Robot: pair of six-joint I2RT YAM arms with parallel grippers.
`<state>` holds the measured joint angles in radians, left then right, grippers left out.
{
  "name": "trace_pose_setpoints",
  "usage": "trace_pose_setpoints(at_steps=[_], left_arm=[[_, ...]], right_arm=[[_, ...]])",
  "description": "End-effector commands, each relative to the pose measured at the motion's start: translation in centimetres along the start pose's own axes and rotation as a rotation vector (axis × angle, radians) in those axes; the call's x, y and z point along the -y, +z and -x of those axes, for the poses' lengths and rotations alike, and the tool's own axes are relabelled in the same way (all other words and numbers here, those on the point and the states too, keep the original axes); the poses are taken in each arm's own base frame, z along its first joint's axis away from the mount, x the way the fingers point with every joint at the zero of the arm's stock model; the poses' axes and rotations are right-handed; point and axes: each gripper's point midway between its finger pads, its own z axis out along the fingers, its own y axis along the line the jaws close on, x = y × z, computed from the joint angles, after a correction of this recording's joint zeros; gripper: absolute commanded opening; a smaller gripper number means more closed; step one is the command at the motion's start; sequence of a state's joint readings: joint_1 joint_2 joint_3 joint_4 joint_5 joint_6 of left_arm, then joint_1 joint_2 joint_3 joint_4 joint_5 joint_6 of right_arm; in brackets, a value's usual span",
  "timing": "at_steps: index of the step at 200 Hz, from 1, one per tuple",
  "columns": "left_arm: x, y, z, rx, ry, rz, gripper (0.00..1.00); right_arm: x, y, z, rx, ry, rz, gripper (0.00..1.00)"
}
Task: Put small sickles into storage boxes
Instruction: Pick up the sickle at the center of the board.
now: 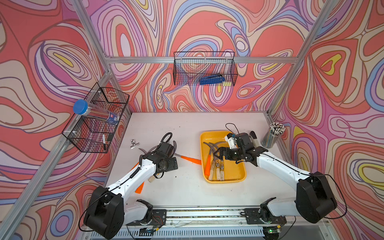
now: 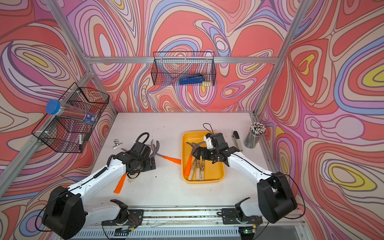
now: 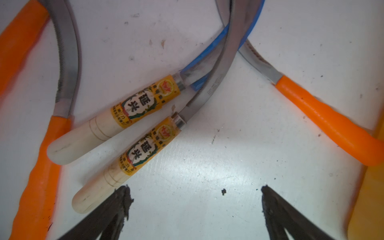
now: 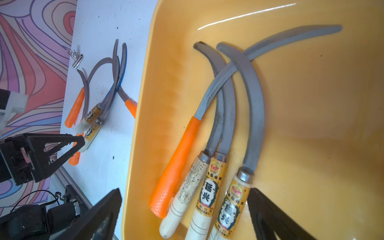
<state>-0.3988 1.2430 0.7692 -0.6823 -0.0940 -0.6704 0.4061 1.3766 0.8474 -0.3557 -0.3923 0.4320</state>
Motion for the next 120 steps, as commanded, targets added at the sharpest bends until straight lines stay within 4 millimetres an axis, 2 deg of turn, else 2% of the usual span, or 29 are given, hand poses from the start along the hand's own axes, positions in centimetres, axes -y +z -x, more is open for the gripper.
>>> trace_pose_setpoints(at_steps=[1,43,77,120], left_arm=[[-0.8,0.2,0.5,0.028,-0.073,0.008,0.99],[-2.0,1.1,0.9,0.045,-0.071,0.049,0.99],[-2.3,2.7,0.8,0.011,-0.063,0.056,0.99],[-1.0,4.4,0.5,-0.031,-0.078,-0.01,0.97]], right_arm=[[-0.3,0.0,-0.2,0.007,0.011,0.031,0.98],[-0.6,-0.3,-0.3,0.013,0.008,0.048,0.98],[-0.7,-0.3,-0.2,0.017,0.005,0.054,0.98],[-0.9,-0.2,-0.2,0.017,0.009,0.064,0.98]])
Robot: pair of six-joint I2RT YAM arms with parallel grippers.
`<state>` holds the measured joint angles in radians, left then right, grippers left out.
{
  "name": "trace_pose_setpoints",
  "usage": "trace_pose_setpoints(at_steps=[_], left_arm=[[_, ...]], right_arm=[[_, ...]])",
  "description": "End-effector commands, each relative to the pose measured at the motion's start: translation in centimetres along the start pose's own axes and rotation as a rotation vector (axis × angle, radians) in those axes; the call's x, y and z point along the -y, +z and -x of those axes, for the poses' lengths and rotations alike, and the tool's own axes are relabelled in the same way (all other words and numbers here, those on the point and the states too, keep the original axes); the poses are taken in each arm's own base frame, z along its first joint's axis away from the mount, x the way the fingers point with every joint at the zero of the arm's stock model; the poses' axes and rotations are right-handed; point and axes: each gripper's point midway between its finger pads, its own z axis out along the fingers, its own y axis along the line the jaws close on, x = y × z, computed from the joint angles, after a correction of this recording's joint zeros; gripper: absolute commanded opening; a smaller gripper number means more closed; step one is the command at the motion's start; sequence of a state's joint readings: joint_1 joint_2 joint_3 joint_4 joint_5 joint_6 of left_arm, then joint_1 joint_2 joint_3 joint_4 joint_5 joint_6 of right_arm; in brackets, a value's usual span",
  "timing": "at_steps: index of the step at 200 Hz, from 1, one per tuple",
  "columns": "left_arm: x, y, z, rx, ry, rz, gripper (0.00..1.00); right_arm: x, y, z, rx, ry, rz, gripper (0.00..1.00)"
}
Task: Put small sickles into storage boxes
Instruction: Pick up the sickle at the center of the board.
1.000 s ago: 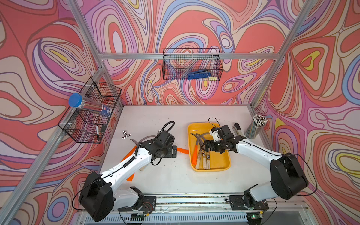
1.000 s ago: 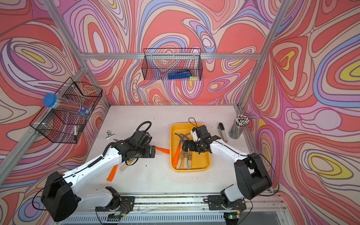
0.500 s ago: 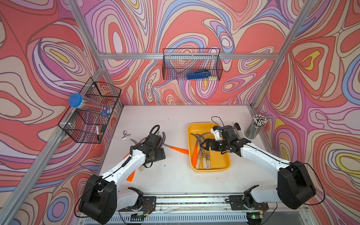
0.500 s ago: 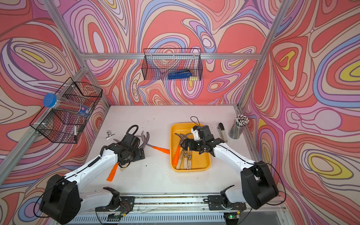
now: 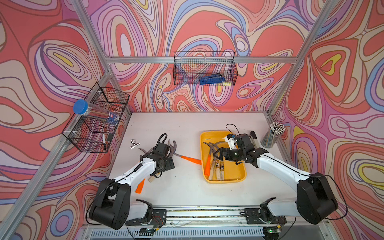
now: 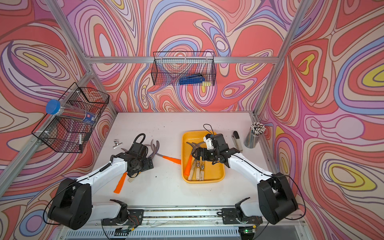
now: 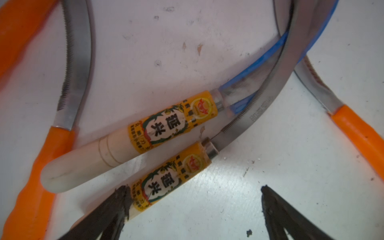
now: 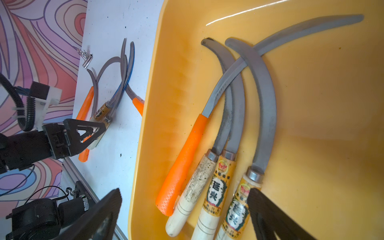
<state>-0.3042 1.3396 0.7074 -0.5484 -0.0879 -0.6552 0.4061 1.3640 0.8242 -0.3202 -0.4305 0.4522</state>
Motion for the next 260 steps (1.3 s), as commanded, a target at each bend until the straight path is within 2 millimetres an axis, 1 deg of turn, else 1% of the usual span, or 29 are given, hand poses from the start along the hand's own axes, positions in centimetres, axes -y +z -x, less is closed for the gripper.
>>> trace_pose_setpoints(at_steps=[1,34,64,102,126,143,153,195,224,237,252,260], left_arm=[[1.0,0.9,-0.2,-0.02,-0.007,-0.05,0.97],[1.1,1.7,-1.4,-0.064,-0.012,-0.068,0.96],[0.9,1.8,-2.7,-0.097,-0.013,-0.073,0.95],[1.7,0.8,-4.4,-0.106,0.071,-0.053,0.95],[2.4,0.0,-5.1,-0.109,0.147,-0.025,0.94],[3.0,-0.5,-5.7,-0.133,0.206,-0.009,0.93],[3.0,-0.5,-6.1,-0.154,0.227,0.008,0.92],[4.0,0.3,-8.4,-0.216,0.301,0.033,0.88],[5.2,0.6,-9.7,-0.243,0.374,0.059,0.86],[5.7,0.5,-10.2,-0.249,0.399,0.064,0.83],[6.1,0.6,-10.6,-0.253,0.419,0.064,0.77],[6.0,0.6,-10.8,-0.257,0.424,0.069,0.75]], right_arm=[[-0.2,-0.1,0.1,0.013,-0.001,0.02,0.98],[-0.2,-0.1,0.1,0.015,-0.001,0.02,0.98],[-0.3,-0.1,0.3,0.018,0.002,0.021,0.98],[-0.4,0.1,0.5,0.019,0.006,0.025,0.98],[-0.4,0.3,0.6,0.019,0.01,0.029,0.98],[-0.4,0.3,0.7,0.017,0.011,0.031,0.98],[-0.4,0.4,0.7,0.017,0.012,0.031,0.98],[-0.3,0.6,0.6,0.014,0.013,0.032,0.98],[-0.1,0.8,0.5,0.011,0.015,0.029,0.98],[-0.1,0.8,0.5,0.01,0.015,0.03,0.98],[-0.1,0.8,0.4,0.01,0.016,0.027,0.98],[-0.1,0.8,0.4,0.01,0.016,0.026,0.98]])
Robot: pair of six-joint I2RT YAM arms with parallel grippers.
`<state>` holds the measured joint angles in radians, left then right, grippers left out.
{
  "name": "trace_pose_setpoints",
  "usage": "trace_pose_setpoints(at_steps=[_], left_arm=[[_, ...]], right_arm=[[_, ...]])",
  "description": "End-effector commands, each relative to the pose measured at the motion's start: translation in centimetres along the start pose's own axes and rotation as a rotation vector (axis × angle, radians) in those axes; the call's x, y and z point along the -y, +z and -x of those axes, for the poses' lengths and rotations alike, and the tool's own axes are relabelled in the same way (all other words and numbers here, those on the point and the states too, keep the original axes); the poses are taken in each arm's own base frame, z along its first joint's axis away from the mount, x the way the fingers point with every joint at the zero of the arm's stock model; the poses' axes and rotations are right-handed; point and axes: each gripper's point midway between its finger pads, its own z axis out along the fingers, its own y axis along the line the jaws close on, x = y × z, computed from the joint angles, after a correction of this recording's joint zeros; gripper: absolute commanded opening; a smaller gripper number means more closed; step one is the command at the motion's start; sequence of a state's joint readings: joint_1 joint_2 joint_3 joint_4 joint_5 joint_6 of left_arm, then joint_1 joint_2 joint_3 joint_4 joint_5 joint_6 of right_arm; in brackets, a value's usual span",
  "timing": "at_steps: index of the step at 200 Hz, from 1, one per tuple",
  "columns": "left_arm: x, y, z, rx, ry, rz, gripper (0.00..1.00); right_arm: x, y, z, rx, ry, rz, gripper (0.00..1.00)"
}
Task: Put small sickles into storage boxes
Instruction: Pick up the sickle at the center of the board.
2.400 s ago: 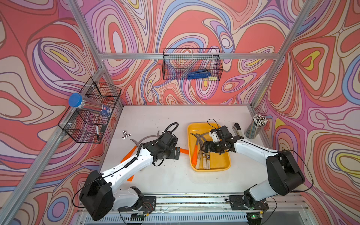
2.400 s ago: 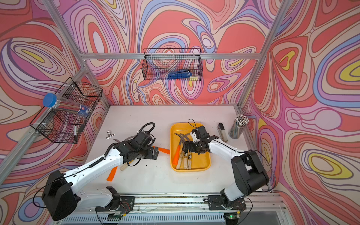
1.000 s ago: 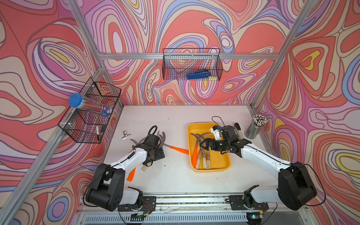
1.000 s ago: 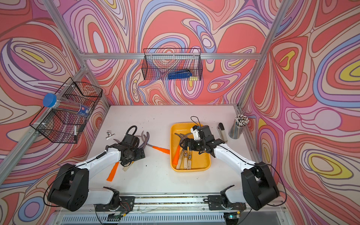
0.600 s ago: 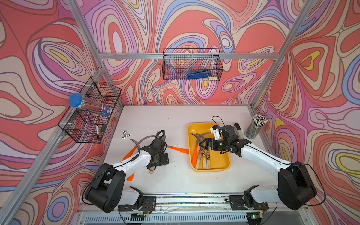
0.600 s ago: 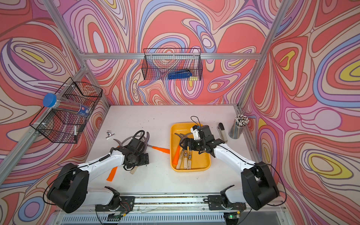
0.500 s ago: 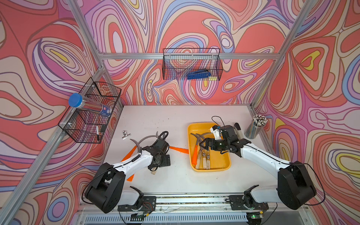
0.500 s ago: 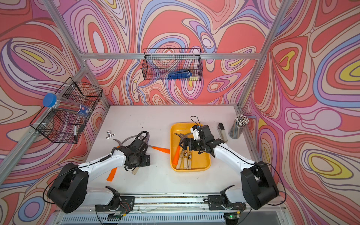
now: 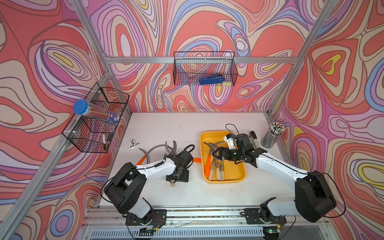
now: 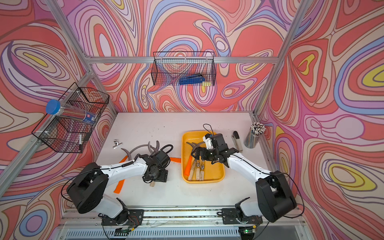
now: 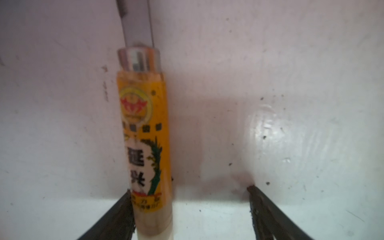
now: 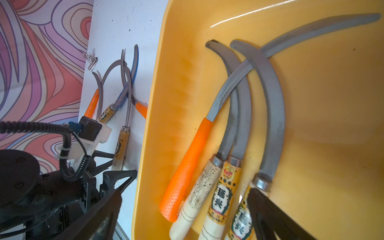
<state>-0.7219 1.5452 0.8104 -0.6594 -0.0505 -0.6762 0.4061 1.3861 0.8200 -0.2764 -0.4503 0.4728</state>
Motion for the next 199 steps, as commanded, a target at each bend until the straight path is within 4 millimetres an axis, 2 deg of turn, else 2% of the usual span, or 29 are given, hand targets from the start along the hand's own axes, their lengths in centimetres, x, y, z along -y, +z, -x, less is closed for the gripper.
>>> trace_pose_setpoints(at_steps=[1,40,59,100,113,162,185,199], left_arm=[[-0.4,0.5,-1.6,-0.066,0.009,0.049,0.75],[-1.3,1.0,-2.5,-0.08,0.015,0.08,0.59],[-1.6,1.1,-3.0,-0.074,0.0,0.068,0.46],[-2.3,1.3,-3.4,-0.065,-0.012,0.084,0.38],[-2.4,1.2,-3.3,-0.06,-0.013,0.09,0.36],[-2.4,0.7,-2.8,-0.039,0.002,0.089,0.2],[-2.3,0.3,-2.3,-0.036,0.019,0.107,0.0],[-2.3,-0.1,-1.8,-0.027,0.026,0.12,0.0]], right_arm=[[0.1,0.2,0.2,0.006,0.002,0.002,0.98],[0.2,0.1,0.1,0.004,0.0,-0.004,0.98],[0.2,0.2,0.1,0.005,-0.001,-0.005,0.98],[0.0,0.3,0.3,0.006,0.003,0.005,0.98],[0.0,0.2,0.3,0.004,0.002,0.003,0.98],[0.2,0.1,0.1,0.007,0.004,-0.003,0.98],[0.2,0.1,0.1,0.007,0.008,-0.001,0.98],[0.1,0.0,0.2,0.011,0.009,0.001,0.98]])
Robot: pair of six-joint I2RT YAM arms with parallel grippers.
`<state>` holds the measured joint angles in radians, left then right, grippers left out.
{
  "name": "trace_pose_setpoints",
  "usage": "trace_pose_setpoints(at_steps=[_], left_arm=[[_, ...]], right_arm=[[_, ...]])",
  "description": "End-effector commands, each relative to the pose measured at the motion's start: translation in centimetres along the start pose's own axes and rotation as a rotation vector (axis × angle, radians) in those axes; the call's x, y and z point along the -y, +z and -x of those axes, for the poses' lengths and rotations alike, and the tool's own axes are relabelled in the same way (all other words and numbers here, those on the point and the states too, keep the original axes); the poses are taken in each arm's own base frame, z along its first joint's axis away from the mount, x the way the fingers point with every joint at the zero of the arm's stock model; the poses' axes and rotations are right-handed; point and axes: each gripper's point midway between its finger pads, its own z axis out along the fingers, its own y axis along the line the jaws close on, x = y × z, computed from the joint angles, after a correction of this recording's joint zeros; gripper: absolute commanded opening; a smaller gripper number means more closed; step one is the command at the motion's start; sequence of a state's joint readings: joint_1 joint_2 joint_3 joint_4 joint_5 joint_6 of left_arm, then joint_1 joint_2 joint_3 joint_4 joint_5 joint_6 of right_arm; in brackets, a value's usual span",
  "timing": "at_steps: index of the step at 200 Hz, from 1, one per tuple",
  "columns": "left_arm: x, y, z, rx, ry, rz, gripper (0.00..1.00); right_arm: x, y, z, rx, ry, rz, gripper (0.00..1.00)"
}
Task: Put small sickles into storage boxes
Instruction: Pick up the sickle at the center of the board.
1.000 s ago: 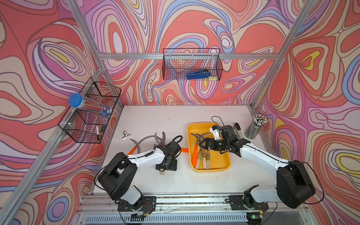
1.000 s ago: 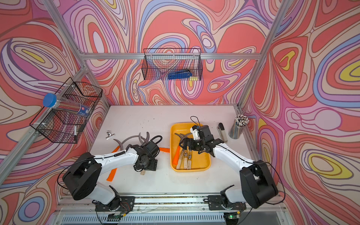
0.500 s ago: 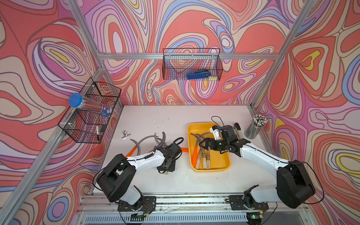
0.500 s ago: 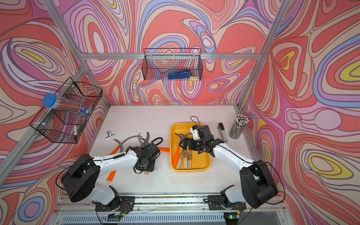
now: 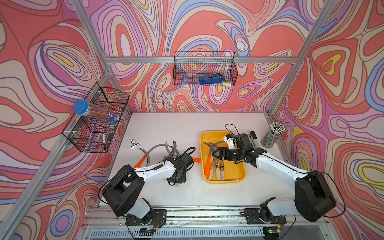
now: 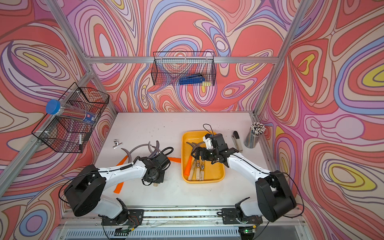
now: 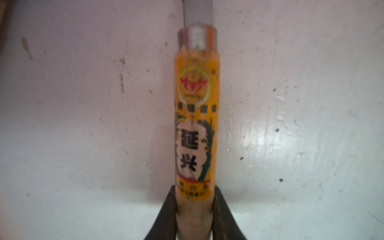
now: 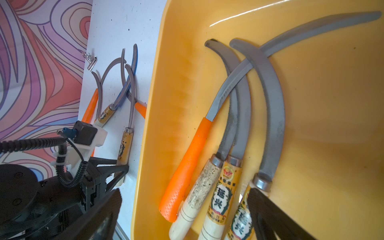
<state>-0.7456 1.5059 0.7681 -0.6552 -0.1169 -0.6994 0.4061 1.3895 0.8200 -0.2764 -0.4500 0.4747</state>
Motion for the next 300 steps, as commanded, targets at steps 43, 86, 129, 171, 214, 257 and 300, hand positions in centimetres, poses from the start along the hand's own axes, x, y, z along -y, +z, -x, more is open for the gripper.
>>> trace_pose_setpoints(at_steps=[43,86,129,171,214,257,300], left_arm=[[-1.3,-2.2,0.5,0.0,0.041,0.081,0.0],[-1.1,-4.8,2.4,0.07,0.051,0.08,0.0],[-0.5,-7.1,3.9,0.13,0.056,0.039,0.0],[1.1,-8.6,4.9,0.174,0.056,-0.059,0.0],[2.2,-9.6,5.8,0.215,0.042,-0.172,0.0],[3.3,-10.6,6.3,0.229,0.034,-0.287,0.0],[5.1,-11.3,6.6,0.227,0.064,-0.394,0.0]], right_arm=[[-0.1,-0.2,0.1,0.017,0.013,0.011,0.98],[-0.6,-0.1,0.2,0.021,0.027,0.039,0.98],[-1.5,-0.7,0.4,0.038,0.025,0.058,0.98],[-2.9,-1.1,0.8,0.069,0.042,0.11,0.98],[-4.9,-1.0,0.9,0.078,0.045,0.167,0.97],[-7.0,-0.3,0.8,0.083,0.047,0.217,0.95],[-9.6,1.7,0.7,0.07,0.039,0.265,0.93]])
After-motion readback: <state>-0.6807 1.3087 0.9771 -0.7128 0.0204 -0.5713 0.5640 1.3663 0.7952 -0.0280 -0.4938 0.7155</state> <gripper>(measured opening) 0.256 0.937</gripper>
